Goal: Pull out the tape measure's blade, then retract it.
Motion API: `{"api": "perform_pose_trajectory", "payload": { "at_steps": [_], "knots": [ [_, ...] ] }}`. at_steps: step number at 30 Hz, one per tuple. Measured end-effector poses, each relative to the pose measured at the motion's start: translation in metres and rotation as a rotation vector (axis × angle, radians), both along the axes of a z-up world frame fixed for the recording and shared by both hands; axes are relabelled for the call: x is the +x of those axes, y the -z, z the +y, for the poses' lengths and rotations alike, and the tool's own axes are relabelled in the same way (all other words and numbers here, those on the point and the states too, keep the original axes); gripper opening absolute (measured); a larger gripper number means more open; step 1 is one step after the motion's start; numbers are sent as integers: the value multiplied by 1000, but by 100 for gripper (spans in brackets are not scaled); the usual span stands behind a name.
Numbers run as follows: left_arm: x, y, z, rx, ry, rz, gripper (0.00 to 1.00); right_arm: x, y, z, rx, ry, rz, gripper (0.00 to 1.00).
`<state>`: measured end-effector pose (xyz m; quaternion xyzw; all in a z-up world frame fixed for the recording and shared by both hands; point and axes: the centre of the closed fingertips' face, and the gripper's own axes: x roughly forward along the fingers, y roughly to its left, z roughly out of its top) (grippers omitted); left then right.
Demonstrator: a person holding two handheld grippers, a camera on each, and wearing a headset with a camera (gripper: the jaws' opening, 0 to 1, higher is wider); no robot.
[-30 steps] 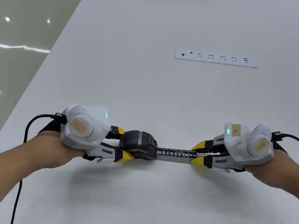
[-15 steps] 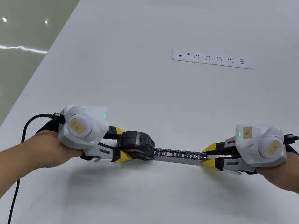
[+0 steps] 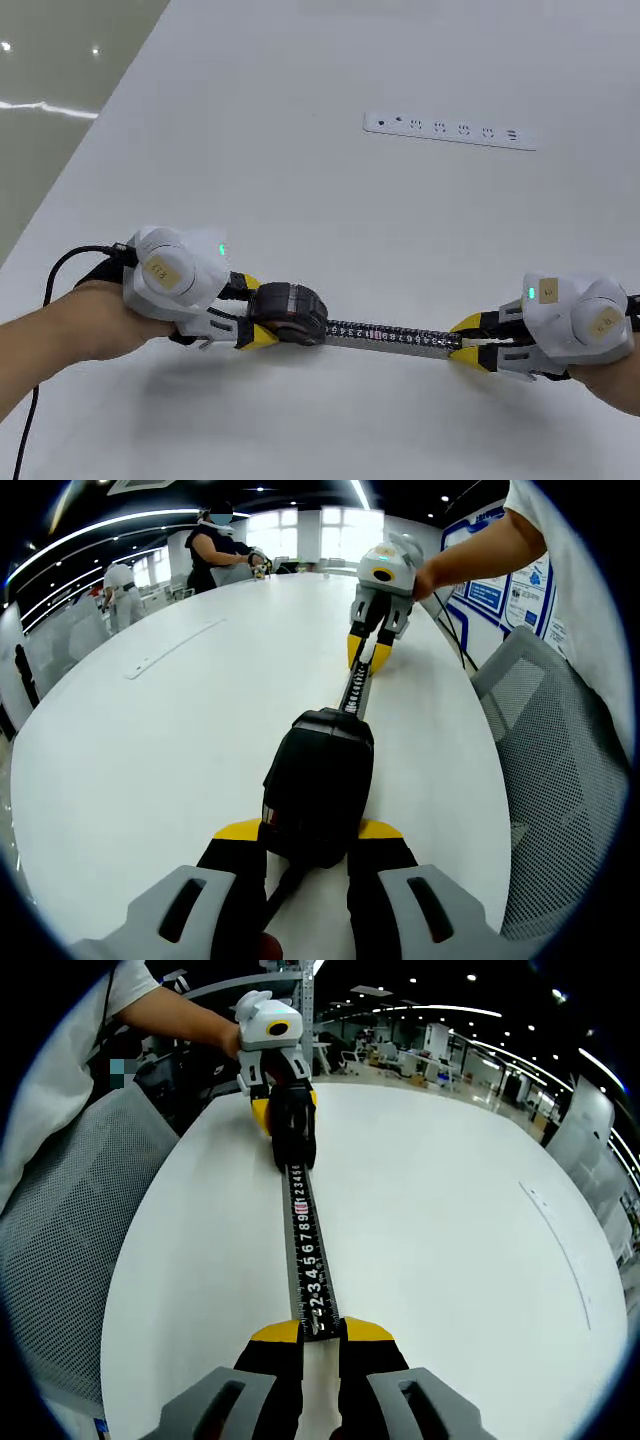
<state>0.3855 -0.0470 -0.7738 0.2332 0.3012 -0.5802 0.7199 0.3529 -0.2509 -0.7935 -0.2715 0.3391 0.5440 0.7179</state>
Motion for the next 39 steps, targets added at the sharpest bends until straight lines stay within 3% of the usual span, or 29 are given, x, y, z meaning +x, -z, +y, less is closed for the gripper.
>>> {"api": "perform_pose_trajectory", "payload": {
  "at_steps": [39],
  "knots": [
    [-1, -1, -2, -8, -2, 1, 25, -9, -5, -51, -78, 11, 24, 9]
  ]
}}
